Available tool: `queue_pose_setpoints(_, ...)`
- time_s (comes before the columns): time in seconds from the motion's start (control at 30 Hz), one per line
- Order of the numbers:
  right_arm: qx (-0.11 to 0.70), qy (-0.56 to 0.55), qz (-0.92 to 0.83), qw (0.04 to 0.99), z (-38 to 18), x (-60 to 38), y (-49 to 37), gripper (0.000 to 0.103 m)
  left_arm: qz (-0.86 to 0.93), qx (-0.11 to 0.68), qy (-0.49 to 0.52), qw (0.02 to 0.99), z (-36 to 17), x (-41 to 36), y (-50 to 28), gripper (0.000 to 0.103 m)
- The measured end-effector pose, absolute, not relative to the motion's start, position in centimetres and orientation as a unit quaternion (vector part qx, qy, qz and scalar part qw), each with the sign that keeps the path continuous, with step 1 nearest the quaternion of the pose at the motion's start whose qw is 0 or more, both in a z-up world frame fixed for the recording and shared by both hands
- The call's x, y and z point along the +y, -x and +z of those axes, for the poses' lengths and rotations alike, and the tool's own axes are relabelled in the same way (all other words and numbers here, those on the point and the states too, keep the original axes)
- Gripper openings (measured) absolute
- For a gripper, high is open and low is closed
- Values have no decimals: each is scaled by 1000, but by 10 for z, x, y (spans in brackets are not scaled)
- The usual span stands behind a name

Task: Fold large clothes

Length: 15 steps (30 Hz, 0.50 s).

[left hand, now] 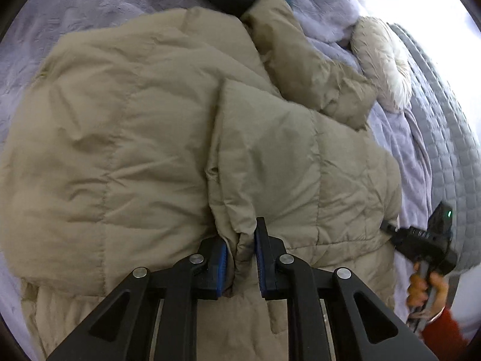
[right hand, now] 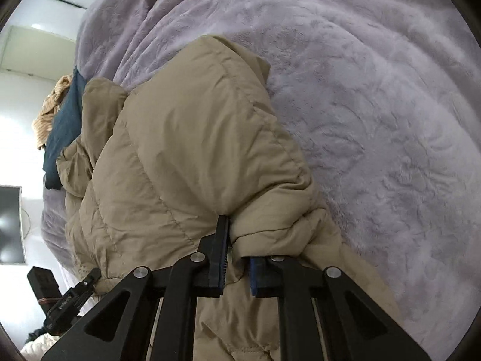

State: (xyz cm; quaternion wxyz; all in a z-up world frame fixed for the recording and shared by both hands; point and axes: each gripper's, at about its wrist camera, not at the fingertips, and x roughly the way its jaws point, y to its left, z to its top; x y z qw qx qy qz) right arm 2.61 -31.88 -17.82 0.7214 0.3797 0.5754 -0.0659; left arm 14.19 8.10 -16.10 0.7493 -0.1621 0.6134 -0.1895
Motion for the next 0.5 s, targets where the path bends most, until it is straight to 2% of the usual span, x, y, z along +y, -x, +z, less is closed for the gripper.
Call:
queue_pose_setpoints(0.13, 585, -369, -60, 720, -162, -319, -15, 18, -166, 603, 132, 769, -139, 96, -139, 18)
queue_pose_setpoints(0.3, 560, -317, -44, 764, -118, -319, 9, 19, -142, 584, 85, 795, -107, 114, -132, 18)
queue_pose_setpoints(0.4, 542, -284, -58, 789, -103, -326, 1, 19, -146, 571, 56, 805, -96, 105, -134, 18)
queue_pose_setpoints(0.5, 532, -300, -55, 790, -107, -337, -28, 19, -172, 562, 41, 808, -94, 79, -143, 18)
